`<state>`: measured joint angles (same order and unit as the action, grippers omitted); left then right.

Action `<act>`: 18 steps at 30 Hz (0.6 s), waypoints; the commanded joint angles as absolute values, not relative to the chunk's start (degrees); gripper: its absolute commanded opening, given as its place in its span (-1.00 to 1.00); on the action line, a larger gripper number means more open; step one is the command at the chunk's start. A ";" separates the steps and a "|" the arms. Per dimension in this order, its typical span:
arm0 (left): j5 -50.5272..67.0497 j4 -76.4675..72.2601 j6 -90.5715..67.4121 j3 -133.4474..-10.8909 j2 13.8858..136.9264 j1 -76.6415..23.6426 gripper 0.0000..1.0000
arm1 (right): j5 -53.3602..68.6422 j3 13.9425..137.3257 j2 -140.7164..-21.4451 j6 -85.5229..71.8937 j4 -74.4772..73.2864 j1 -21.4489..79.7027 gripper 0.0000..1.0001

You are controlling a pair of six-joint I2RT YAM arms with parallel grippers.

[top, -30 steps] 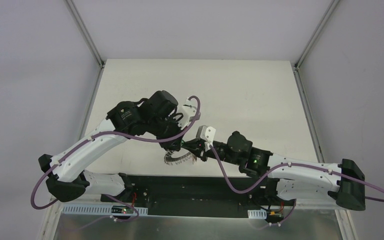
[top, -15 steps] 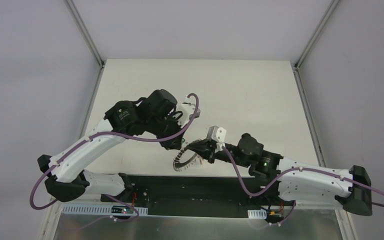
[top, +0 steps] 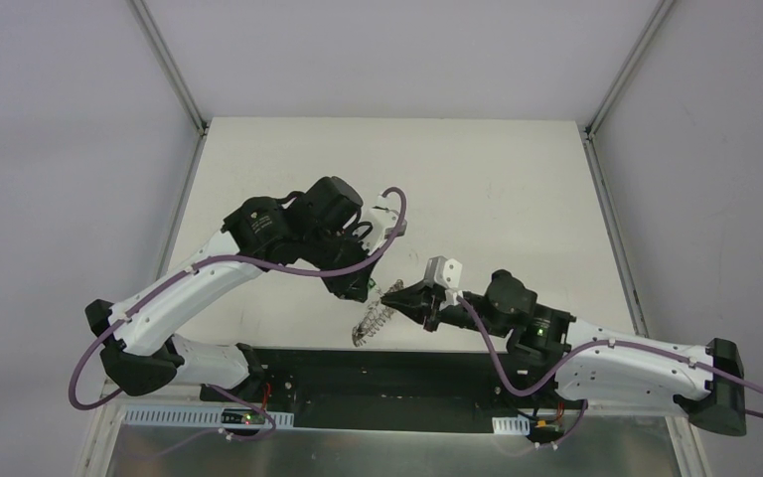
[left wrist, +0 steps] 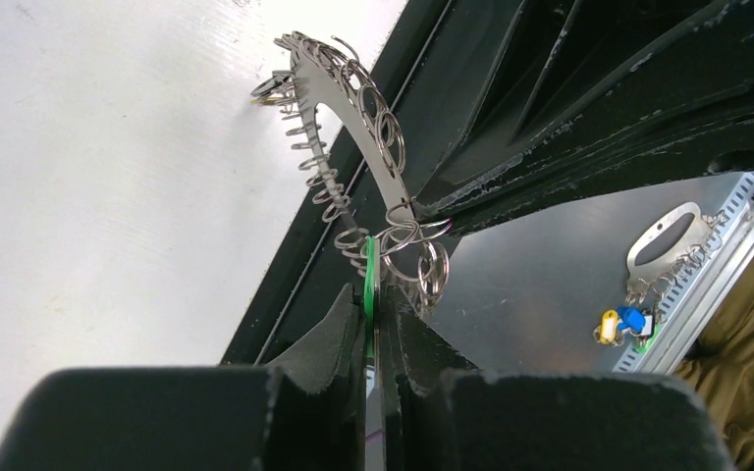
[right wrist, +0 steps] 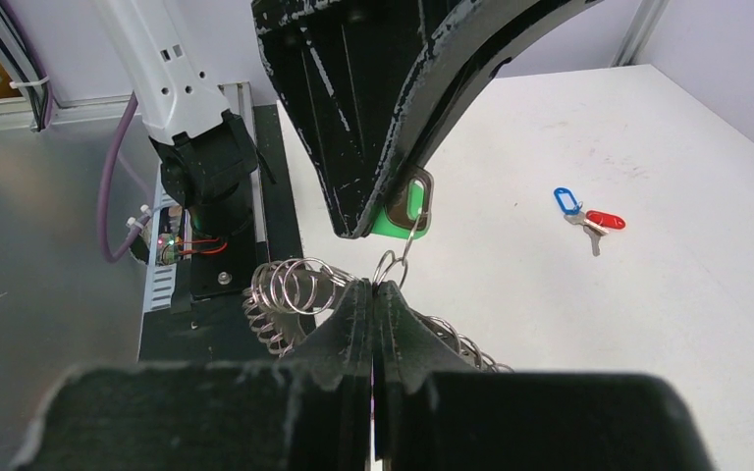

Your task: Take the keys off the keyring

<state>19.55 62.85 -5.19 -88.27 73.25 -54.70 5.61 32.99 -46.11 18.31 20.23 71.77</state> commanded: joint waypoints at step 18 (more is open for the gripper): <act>23.98 59.89 -0.53 -88.55 71.53 -54.58 -1.00 | 3.92 38.29 -53.71 9.58 20.15 72.00 -1.00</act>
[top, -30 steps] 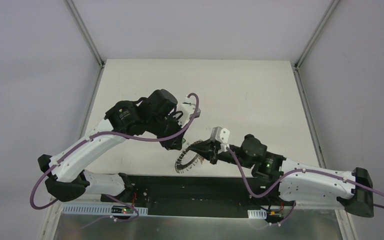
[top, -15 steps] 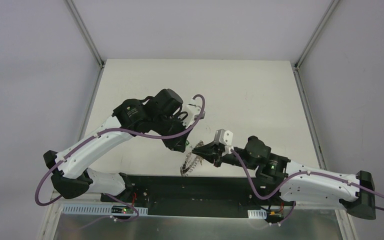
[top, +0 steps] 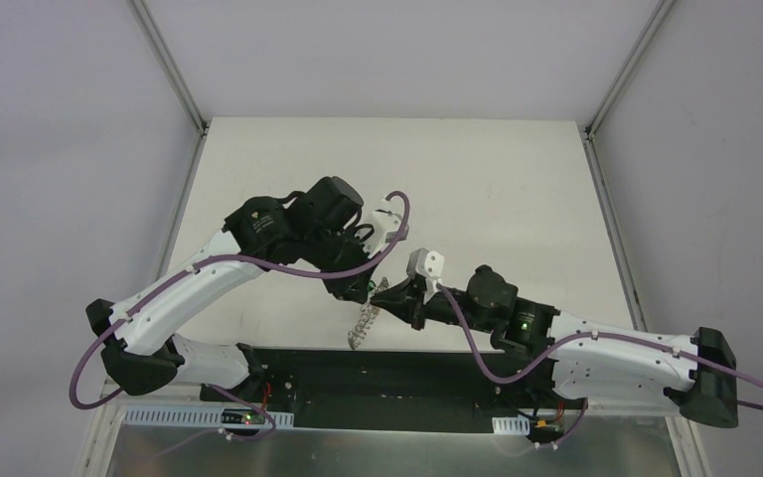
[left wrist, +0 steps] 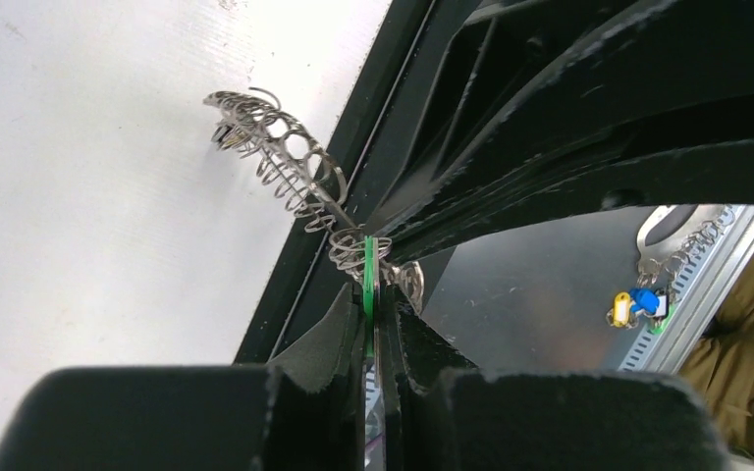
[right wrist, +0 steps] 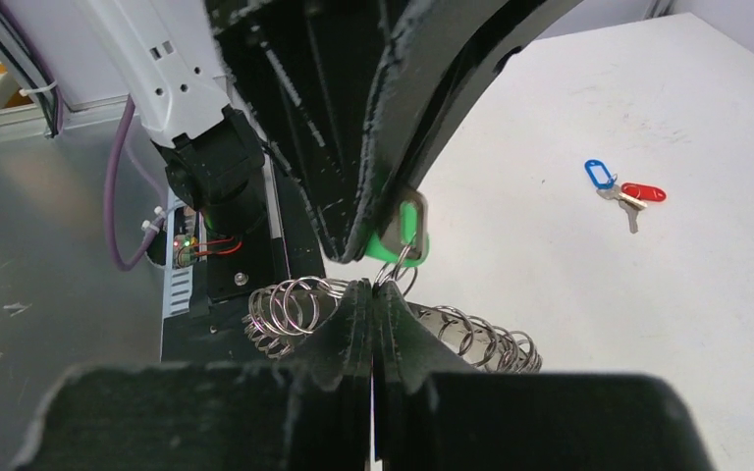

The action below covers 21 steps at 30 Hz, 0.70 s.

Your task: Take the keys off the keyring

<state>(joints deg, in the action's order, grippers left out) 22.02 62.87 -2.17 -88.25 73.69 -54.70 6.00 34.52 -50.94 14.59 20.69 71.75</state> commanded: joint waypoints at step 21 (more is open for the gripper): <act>23.83 59.07 17.09 -83.66 65.87 -55.27 -1.00 | -10.53 32.87 -38.22 12.08 14.21 71.52 -0.06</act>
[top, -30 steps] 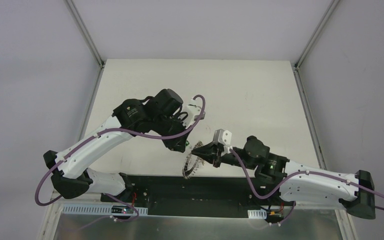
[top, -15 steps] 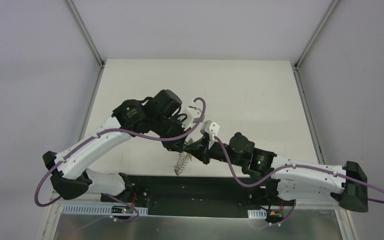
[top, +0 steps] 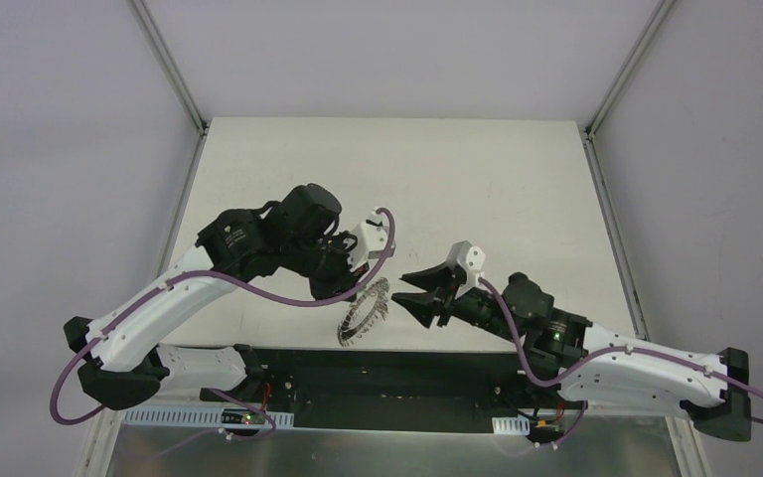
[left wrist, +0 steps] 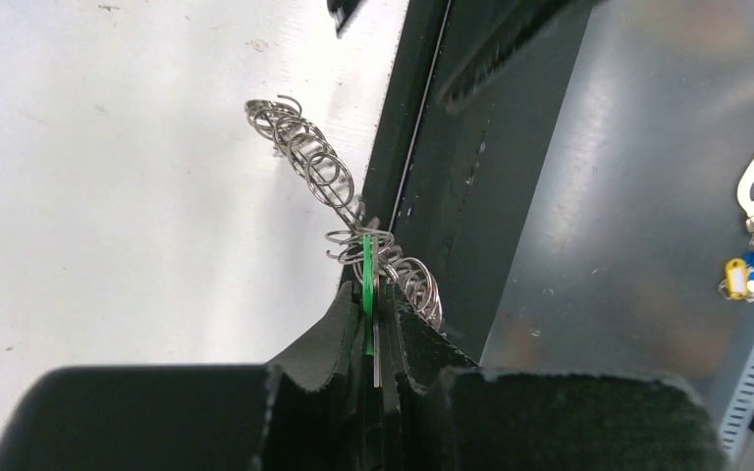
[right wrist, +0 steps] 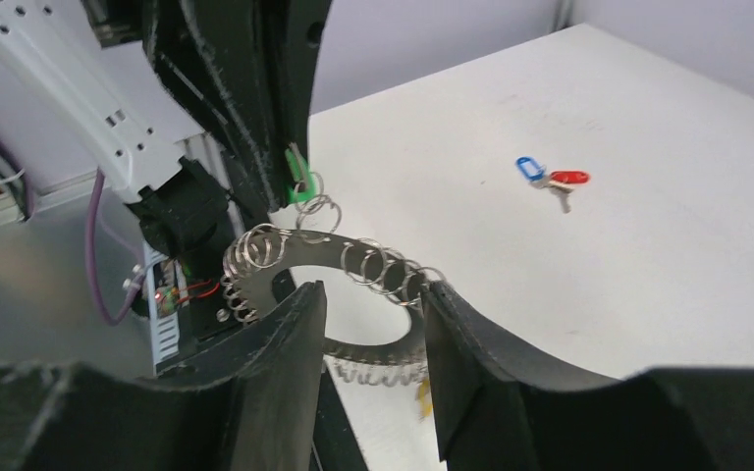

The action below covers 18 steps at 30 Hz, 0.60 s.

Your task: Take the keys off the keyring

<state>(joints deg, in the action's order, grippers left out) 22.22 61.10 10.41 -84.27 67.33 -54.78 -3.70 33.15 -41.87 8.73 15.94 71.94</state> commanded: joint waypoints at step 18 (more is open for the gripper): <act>30.74 60.28 31.20 -81.95 65.25 -55.42 -1.00 | -1.06 36.94 -47.28 8.61 14.45 62.92 -0.11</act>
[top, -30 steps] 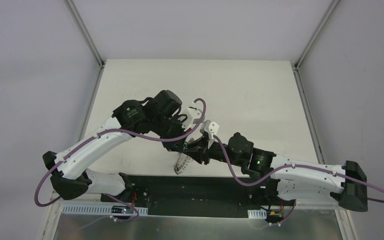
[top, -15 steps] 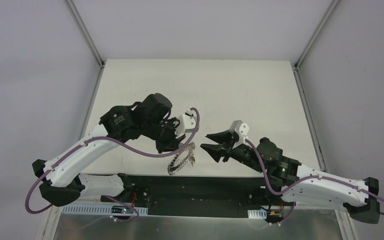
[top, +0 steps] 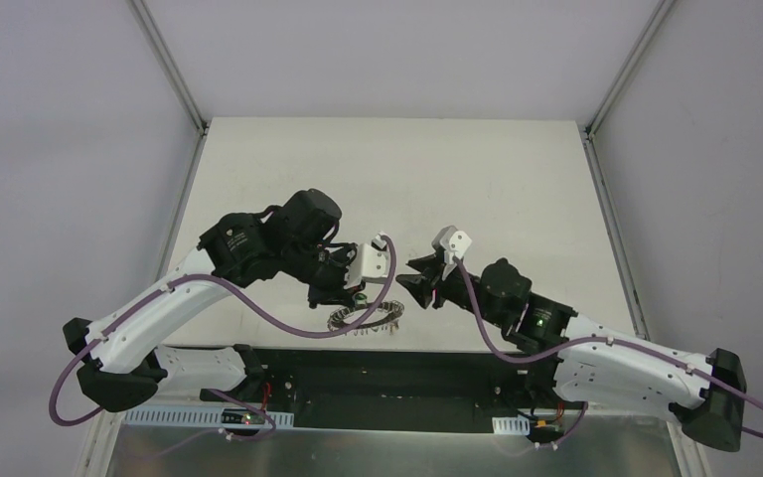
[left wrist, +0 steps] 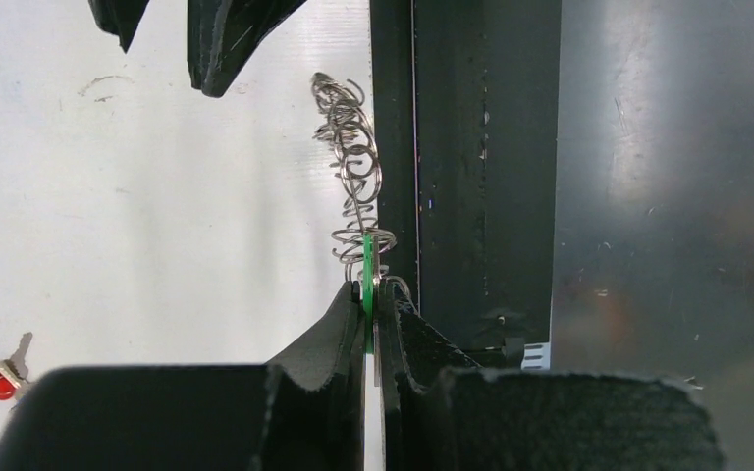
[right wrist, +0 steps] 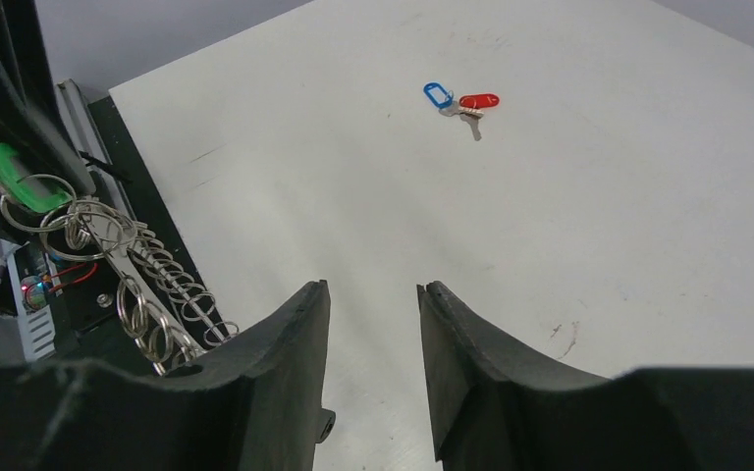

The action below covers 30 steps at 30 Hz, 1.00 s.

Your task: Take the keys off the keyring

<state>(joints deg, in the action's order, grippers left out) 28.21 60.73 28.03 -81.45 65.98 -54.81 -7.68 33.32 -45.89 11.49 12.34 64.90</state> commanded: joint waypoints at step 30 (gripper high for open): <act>31.62 60.38 39.17 -81.83 65.20 -56.00 -1.00 | 24.01 41.31 -55.67 7.41 22.26 62.56 -0.28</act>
<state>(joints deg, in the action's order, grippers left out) 28.53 60.75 36.01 -81.45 66.41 -55.22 20.25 38.89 -55.18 6.37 17.63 62.65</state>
